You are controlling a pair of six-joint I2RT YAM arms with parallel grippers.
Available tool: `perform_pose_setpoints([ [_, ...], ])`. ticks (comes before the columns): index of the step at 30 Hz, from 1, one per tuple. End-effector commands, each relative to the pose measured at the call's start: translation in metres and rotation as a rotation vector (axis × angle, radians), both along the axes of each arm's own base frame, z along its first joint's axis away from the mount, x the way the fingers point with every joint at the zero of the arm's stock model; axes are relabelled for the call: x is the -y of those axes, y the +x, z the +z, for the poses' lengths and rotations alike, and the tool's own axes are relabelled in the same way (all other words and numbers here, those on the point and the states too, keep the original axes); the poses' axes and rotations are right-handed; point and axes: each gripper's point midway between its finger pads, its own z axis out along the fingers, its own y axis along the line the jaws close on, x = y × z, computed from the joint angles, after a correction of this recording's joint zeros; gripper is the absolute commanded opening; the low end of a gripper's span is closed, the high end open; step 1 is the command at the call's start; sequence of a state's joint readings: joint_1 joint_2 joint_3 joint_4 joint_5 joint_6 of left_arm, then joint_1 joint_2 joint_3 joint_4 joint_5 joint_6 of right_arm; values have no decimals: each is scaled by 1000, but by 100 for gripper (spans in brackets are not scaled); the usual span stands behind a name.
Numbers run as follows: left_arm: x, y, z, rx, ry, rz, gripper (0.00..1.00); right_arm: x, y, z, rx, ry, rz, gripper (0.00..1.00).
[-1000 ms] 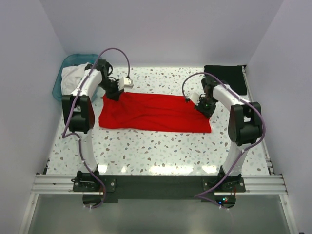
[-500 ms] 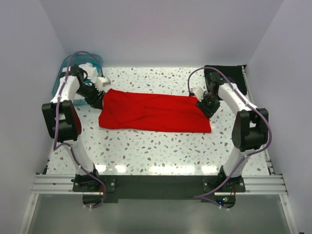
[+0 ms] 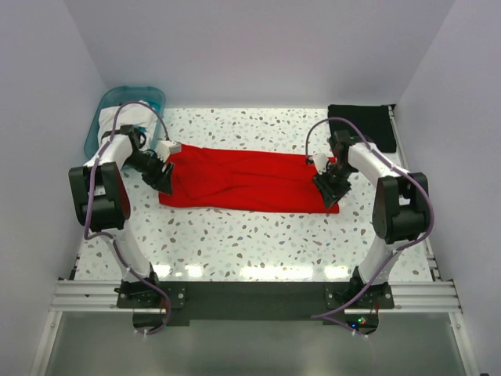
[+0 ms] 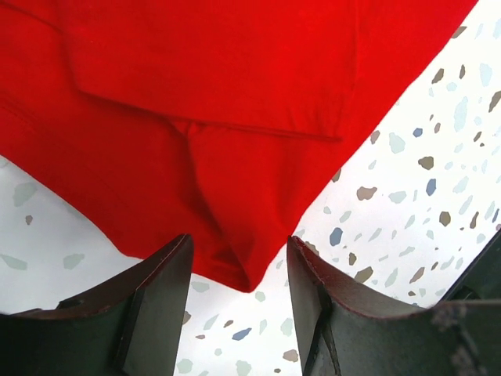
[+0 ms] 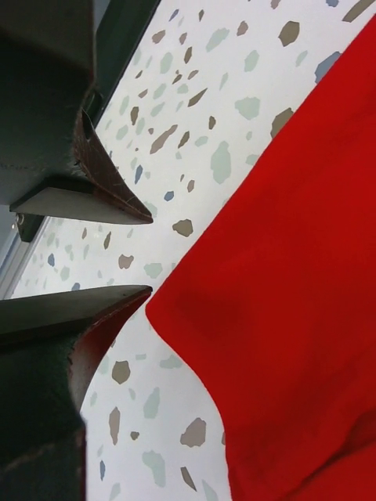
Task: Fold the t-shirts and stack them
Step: Fold the tshirt
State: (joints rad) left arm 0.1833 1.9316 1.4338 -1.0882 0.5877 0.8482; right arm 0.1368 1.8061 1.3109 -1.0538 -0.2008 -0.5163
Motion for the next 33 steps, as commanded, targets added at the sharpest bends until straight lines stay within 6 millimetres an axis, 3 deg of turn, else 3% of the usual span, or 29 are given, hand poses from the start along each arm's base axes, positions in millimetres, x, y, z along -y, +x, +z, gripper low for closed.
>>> perform_pose_setpoints([
  [1, 1, 10, -1, 28, -23, 25, 55, 2, 9, 11, 42, 3, -125, 41],
  [6, 0, 9, -4, 23, -13, 24, 55, 15, 14, 15, 4, 25, -284, 48],
  [12, 0, 11, -5, 26, -14, 29, 56, 26, 27, 2, -71, 92, -486, 51],
  [24, 1, 13, -9, 16, -24, 48, 56, 22, 21, -24, -192, 109, -548, 47],
  [33, 2, 10, -13, -3, -27, 48, 53, 19, 21, -19, -220, 136, -561, 34],
])
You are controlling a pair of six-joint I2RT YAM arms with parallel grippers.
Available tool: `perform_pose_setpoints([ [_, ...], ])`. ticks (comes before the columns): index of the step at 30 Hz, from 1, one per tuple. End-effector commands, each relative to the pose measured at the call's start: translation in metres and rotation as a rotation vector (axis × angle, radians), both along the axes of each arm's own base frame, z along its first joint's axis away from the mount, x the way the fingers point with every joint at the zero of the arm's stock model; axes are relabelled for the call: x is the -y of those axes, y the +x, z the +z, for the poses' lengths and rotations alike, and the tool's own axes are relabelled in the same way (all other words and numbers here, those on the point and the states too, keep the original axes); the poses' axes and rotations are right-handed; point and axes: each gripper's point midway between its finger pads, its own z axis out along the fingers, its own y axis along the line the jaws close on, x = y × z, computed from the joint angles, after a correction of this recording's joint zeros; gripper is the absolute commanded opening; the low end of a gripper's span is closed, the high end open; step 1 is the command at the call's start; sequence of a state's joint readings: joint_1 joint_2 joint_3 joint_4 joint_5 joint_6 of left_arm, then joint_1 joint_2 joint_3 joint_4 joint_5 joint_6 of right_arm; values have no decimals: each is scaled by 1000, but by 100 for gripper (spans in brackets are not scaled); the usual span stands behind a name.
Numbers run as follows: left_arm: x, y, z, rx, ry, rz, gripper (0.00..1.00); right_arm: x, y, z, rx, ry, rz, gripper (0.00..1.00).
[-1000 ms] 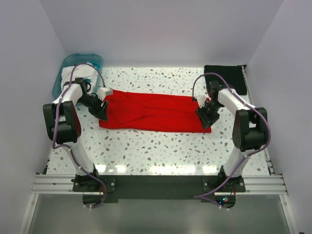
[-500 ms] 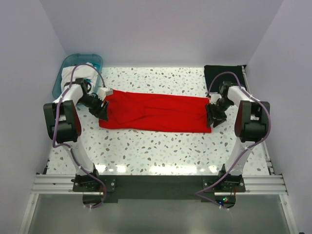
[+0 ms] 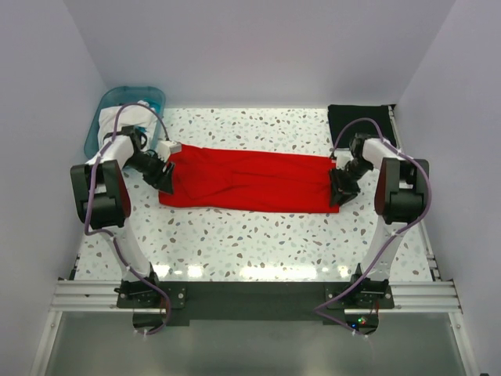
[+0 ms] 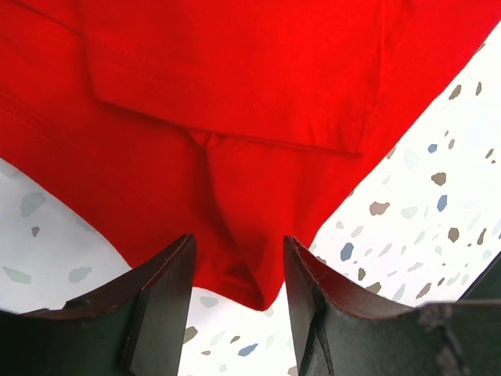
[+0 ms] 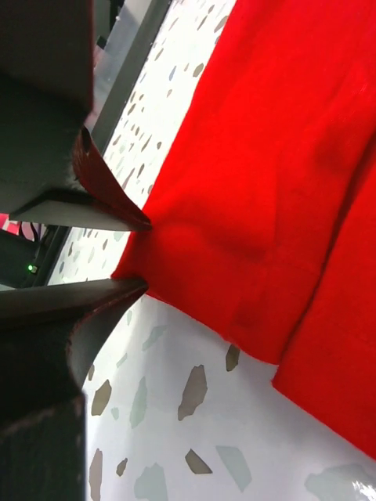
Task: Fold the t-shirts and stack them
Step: Fold the tshirt
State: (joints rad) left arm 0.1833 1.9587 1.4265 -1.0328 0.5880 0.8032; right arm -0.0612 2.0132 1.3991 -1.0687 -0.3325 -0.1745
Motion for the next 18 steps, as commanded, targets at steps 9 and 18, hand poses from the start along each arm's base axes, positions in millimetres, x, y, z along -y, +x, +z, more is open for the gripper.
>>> perform_pose_setpoints([
  [9, 2, -1, -7, -16, -26, 9, 53, 0, 6, 17, 20, 14, -34, 34],
  [18, 2, -4, -10, -37, -24, 5, 42, 8, 7, 18, 33, -7, -41, 1],
])
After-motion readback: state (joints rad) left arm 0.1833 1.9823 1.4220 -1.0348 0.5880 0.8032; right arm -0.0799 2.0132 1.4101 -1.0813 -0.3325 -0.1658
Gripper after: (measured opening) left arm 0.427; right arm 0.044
